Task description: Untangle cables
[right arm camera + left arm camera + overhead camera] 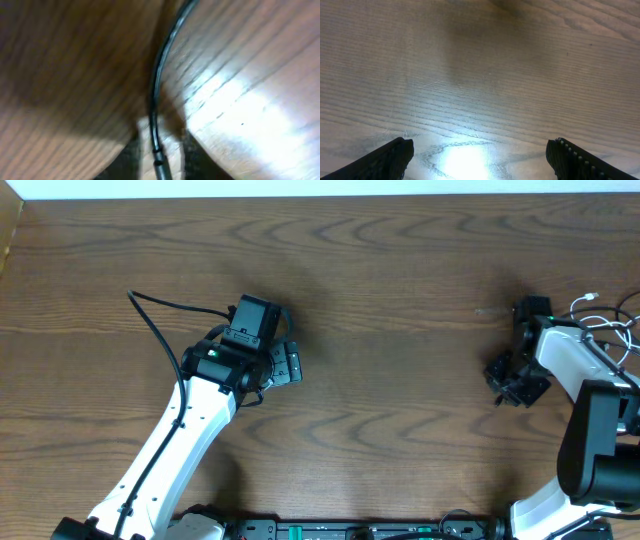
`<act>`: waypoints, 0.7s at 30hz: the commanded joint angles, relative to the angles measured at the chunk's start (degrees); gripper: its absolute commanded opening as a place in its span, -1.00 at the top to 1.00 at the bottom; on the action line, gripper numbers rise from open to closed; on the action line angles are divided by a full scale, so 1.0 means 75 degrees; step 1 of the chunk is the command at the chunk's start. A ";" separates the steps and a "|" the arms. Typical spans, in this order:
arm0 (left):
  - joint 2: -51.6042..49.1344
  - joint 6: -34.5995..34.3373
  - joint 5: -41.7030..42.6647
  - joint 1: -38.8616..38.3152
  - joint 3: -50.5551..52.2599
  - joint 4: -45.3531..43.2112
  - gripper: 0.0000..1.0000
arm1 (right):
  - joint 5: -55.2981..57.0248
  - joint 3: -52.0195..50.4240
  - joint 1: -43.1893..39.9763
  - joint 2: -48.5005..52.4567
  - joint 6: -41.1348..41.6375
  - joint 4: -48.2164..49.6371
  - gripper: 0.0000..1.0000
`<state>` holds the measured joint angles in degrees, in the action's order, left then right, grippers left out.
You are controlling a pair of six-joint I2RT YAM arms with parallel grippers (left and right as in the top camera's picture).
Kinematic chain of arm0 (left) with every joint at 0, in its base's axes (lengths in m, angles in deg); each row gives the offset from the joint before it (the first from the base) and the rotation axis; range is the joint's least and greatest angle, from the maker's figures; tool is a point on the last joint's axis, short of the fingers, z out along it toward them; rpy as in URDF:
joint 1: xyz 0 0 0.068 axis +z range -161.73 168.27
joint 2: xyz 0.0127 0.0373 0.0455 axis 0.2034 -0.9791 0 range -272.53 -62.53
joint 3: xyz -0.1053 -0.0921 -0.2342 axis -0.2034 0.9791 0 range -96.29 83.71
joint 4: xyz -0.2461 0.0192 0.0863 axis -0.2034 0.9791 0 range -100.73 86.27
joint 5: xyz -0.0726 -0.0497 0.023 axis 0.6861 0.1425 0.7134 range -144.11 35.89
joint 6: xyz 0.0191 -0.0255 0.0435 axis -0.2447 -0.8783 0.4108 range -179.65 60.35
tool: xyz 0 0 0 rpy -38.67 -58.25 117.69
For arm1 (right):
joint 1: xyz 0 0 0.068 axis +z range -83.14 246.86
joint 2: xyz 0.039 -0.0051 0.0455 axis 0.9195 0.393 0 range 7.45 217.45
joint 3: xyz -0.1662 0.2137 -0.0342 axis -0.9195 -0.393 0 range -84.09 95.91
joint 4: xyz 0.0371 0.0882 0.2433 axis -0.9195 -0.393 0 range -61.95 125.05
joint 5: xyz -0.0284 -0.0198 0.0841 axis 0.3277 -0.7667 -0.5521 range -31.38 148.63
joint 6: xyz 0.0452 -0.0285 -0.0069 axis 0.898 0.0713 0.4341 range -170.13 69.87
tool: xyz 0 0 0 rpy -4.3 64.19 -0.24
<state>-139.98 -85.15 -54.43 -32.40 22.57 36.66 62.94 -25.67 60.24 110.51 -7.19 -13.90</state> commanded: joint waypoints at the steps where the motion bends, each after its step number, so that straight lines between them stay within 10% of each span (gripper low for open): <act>1: 0.0050 -0.0015 -0.0020 0.0032 0.0038 0.0017 -0.80 | 0.0233 0.0032 -0.0277 0.0178 -0.0694 -0.0064 0.93; 14: 0.0050 -0.0015 -0.0023 0.0032 0.0038 0.0044 -0.80 | 0.0833 0.4319 -0.3287 -0.1253 -0.1000 -0.1288 0.98; 16: 0.0050 -0.0015 -0.0023 0.0032 0.0038 0.0038 -0.80 | 0.0656 0.4319 -0.3602 -0.1279 -0.0807 -0.1276 0.33; 17: 0.0050 -0.0012 -0.0023 0.0032 0.0038 0.0047 -0.80 | 0.0119 0.4299 -0.3870 -0.1268 -0.0825 -0.1288 -0.33; 21: 0.0050 -0.0015 -0.0020 0.0032 0.0038 0.0012 -0.81 | -0.1676 0.4278 -0.3876 -0.1268 -0.2238 -0.1574 -0.55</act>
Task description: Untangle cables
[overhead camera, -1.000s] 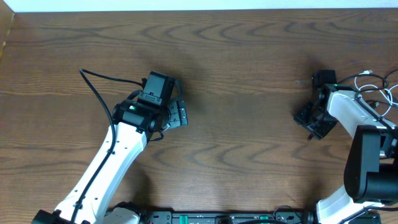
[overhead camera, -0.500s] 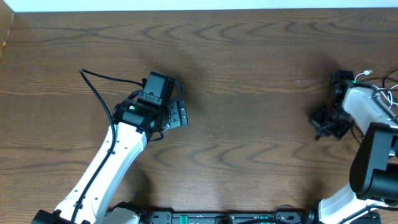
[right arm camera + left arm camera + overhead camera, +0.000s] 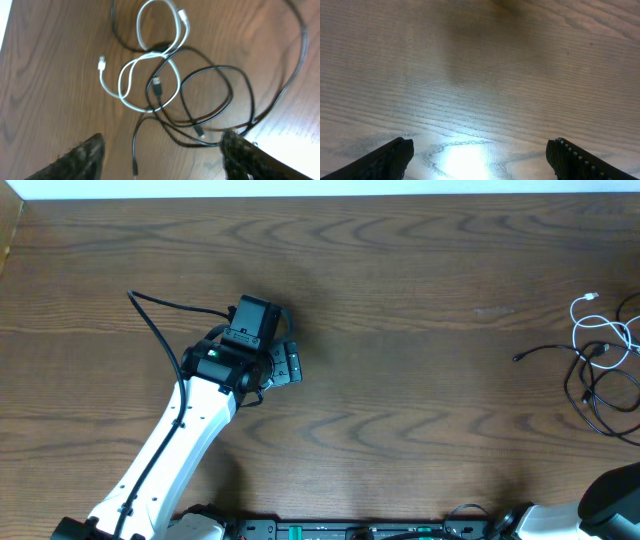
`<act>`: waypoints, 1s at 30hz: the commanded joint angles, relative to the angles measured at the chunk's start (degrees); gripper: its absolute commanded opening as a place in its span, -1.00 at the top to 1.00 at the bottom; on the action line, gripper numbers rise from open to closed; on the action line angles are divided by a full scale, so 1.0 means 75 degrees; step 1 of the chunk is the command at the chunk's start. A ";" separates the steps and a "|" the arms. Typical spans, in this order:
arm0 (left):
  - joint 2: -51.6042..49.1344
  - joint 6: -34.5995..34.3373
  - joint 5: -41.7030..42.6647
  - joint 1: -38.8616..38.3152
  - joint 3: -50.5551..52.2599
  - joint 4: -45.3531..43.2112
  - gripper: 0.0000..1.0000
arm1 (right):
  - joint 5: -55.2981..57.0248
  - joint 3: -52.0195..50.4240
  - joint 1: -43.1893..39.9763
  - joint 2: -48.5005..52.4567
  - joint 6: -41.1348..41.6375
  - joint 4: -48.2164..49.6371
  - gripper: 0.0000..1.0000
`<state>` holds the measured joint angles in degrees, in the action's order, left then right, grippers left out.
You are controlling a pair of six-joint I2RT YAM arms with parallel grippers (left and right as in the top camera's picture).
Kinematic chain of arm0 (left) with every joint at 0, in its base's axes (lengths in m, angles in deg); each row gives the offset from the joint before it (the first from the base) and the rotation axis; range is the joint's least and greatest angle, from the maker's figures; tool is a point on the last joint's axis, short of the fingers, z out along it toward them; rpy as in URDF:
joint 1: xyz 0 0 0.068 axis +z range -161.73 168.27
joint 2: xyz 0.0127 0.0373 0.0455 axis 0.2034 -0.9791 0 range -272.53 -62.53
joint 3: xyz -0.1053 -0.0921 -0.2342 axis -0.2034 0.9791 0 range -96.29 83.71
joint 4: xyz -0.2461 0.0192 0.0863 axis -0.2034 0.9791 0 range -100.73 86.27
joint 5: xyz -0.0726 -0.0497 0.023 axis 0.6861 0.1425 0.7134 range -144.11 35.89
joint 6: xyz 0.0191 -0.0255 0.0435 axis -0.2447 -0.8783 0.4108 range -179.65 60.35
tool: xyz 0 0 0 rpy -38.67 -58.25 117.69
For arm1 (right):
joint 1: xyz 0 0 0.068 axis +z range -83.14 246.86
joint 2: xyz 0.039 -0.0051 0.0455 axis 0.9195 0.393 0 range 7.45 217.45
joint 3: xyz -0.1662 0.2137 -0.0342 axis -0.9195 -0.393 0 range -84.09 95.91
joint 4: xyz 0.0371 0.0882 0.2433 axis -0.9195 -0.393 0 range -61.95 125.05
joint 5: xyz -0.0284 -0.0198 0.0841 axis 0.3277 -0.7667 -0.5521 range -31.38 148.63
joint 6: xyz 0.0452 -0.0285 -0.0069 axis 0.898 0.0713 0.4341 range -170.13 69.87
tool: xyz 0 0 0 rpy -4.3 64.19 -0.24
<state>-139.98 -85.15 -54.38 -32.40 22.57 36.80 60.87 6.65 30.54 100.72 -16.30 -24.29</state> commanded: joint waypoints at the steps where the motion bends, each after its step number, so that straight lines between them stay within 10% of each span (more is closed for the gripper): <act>1: 0.0050 -0.0015 -0.0029 0.0032 0.0038 0.0000 -0.80 | -0.1492 -0.0032 0.0175 0.0038 -0.1396 -0.0402 -0.60; 6: 0.0050 -0.0015 -0.0026 0.0032 0.0038 0.0003 -0.80 | -0.0851 -0.0580 0.0326 0.0052 -0.2576 -0.0889 -0.65; 25: 0.0050 -0.0012 -0.0026 0.0032 0.0038 0.0122 -0.80 | 0.0286 -0.5388 0.0318 0.0082 -0.2678 0.4616 -0.32; 30: 0.0050 -0.0012 -0.0029 0.0032 0.0038 0.0149 -0.81 | 0.0286 -0.5569 0.0318 0.0079 -0.2544 0.4849 0.27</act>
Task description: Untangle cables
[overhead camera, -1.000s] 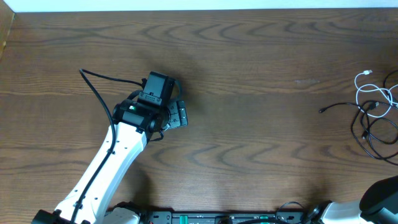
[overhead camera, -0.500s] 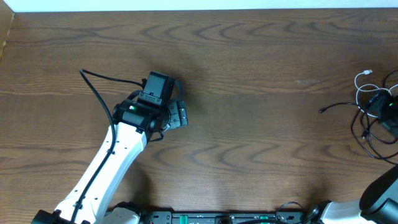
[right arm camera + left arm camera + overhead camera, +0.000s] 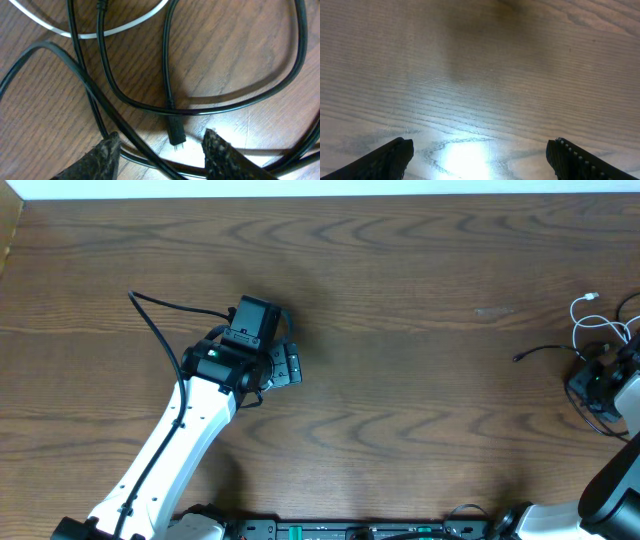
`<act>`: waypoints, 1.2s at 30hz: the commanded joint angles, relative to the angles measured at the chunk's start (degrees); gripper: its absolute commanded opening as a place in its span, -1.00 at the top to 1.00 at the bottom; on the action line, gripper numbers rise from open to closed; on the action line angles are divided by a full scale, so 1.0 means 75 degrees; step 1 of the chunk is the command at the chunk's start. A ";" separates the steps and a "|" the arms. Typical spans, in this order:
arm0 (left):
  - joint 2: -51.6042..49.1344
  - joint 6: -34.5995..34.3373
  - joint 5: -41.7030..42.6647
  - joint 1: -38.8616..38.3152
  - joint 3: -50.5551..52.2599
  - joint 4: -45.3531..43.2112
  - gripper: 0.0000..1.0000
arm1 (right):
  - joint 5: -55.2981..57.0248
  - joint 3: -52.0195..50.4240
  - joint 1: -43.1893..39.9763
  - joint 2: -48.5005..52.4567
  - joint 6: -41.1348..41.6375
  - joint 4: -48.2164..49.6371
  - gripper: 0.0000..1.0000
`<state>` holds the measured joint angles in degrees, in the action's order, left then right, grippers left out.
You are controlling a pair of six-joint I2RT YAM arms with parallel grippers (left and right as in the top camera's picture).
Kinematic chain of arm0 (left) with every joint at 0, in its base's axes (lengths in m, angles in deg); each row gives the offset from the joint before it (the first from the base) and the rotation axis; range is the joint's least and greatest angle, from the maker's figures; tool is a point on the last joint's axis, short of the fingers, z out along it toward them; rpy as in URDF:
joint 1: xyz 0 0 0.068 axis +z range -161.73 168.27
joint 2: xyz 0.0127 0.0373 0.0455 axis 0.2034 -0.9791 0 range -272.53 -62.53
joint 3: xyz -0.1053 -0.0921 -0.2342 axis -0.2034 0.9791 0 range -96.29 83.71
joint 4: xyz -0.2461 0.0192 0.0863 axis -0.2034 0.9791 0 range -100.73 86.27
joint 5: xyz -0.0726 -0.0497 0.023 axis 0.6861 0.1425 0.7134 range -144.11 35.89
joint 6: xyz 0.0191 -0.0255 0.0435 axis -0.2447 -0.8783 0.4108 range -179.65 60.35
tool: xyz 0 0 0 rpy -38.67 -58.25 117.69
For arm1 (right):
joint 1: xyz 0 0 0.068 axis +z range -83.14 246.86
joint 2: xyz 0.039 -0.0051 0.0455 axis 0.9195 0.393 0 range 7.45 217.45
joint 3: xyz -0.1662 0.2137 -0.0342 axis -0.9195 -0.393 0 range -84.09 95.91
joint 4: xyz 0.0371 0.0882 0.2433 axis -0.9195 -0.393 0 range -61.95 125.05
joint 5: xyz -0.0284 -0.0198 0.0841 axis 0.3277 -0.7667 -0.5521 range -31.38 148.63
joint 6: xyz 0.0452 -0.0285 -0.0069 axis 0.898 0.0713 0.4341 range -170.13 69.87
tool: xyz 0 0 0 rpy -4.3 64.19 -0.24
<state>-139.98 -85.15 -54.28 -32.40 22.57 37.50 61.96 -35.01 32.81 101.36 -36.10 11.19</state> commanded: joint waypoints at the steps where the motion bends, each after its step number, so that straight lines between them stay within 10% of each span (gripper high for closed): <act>1: 0.0050 -0.0012 -0.0044 0.0032 0.0038 0.0079 -0.80 | 0.0140 -0.0012 0.0015 -0.0006 0.0096 0.0128 0.48; 4: 0.0050 -0.0012 -0.0044 0.0032 0.0038 0.0090 -0.80 | 0.0111 0.0131 -0.0055 -0.0029 0.0283 0.0093 0.98; 16: 0.0050 -0.0015 -0.0041 0.0032 0.0038 0.0134 -0.81 | -0.3054 0.1428 -0.2165 -0.1530 0.2235 0.0376 0.96; 21: 0.0050 -0.0015 -0.0041 0.0032 0.0038 0.0134 -0.80 | -0.3139 0.1425 -0.2189 -0.1469 0.2299 0.0181 -0.29; 36: 0.0047 0.0871 -0.0131 0.0032 0.0038 -0.0565 -0.80 | -0.3707 0.1425 0.0749 -0.1469 -0.0527 -0.2104 -0.47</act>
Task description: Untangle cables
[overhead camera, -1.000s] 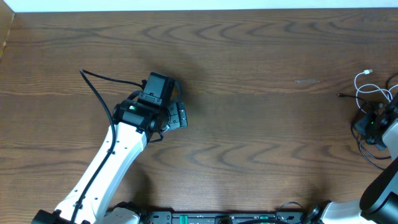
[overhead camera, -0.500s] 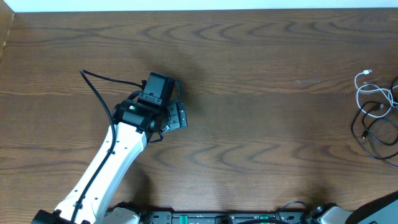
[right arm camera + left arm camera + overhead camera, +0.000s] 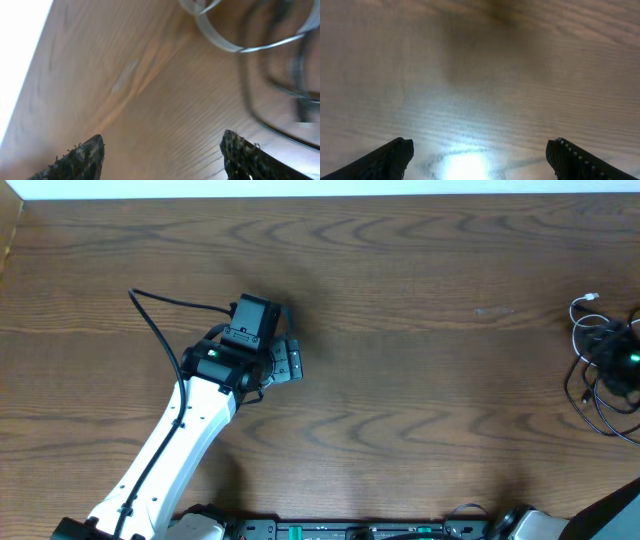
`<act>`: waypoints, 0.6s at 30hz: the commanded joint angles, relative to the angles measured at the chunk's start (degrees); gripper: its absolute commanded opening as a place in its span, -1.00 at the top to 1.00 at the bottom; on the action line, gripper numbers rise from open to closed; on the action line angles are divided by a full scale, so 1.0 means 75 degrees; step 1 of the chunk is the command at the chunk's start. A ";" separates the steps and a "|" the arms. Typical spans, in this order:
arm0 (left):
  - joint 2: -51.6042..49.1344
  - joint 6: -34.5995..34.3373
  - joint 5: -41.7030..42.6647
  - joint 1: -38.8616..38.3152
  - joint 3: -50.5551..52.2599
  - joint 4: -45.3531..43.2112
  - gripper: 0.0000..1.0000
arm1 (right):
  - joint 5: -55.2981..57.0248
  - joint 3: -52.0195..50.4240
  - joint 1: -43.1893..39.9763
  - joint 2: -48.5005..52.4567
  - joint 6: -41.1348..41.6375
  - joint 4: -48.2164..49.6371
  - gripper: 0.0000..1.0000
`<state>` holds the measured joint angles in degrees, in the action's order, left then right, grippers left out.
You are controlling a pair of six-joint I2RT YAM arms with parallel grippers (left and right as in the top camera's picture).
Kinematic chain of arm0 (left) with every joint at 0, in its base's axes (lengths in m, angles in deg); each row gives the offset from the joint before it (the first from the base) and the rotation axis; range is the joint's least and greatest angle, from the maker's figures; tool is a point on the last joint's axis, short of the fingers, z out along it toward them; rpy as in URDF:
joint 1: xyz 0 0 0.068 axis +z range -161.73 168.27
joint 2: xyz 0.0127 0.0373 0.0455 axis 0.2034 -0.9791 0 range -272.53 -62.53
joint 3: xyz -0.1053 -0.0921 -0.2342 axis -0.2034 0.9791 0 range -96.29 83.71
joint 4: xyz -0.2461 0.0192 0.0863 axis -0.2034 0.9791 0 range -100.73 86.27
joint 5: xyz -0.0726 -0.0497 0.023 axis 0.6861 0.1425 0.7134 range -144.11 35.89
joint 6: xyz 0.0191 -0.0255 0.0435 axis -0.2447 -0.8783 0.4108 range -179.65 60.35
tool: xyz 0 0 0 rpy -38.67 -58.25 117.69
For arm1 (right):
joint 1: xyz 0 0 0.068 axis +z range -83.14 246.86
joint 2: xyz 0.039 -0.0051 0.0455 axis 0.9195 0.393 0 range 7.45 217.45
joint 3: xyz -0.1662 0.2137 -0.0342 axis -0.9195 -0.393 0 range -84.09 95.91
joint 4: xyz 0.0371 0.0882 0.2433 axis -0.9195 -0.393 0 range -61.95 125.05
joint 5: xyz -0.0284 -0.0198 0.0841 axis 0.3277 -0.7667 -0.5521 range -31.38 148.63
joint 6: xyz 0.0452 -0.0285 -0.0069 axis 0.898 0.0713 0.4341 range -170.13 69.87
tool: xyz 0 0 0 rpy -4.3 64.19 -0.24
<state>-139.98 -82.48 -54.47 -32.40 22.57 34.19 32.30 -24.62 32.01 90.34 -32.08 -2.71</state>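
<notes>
The tangle of black cables (image 3: 592,385) lies at the table's far right edge, with a white cable (image 3: 584,306) looping along its upper side. My right gripper (image 3: 623,360) hovers over the tangle. In the blurred right wrist view the right gripper (image 3: 162,157) is open over bare wood, nothing between its fingers; a white loop (image 3: 222,40) and black cables (image 3: 280,90) lie beyond, to the upper right. My left gripper (image 3: 290,362) rests at centre-left, far from the cables. The left wrist view has the left gripper (image 3: 477,160) open over bare table.
The wooden table (image 3: 400,300) stretches between the two arms. The left arm's own black lead (image 3: 150,315) arcs behind it. The table's right edge runs just beyond the tangle.
My right gripper has shifted from low over a black plug to further up and right over the tangle, still open. The black end that reached out to the left no longer shows there. Left arm unchanged.
At first a black cable ran between my right gripper's fingers, left of the tangle. Then that arm was out of the overhead view, open high above the tangle, the black end lying free. It then hung low over the black cables, and now hovers over the tangle. The left arm stayed put.
</notes>
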 commanded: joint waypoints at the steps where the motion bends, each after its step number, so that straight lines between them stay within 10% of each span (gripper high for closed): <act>1: 0.0047 0.0577 -0.0105 0.0032 0.0038 -0.0152 -0.80 | 0.0472 0.0044 0.1125 0.0000 -0.1174 -0.0338 -0.48; 10: -0.0169 0.1338 0.0213 0.0009 0.0050 -0.0160 -0.89 | 0.3413 0.0041 0.4654 0.0000 -0.1708 -0.1209 -0.99; 18: -0.1061 0.0769 0.0134 0.0017 0.0058 0.1856 -0.90 | 0.3229 0.0044 0.5353 -0.0006 -0.1562 -0.2847 -0.98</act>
<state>-147.23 -73.65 -53.20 -32.44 22.70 43.99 56.32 -24.58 71.94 90.45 -44.72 -21.25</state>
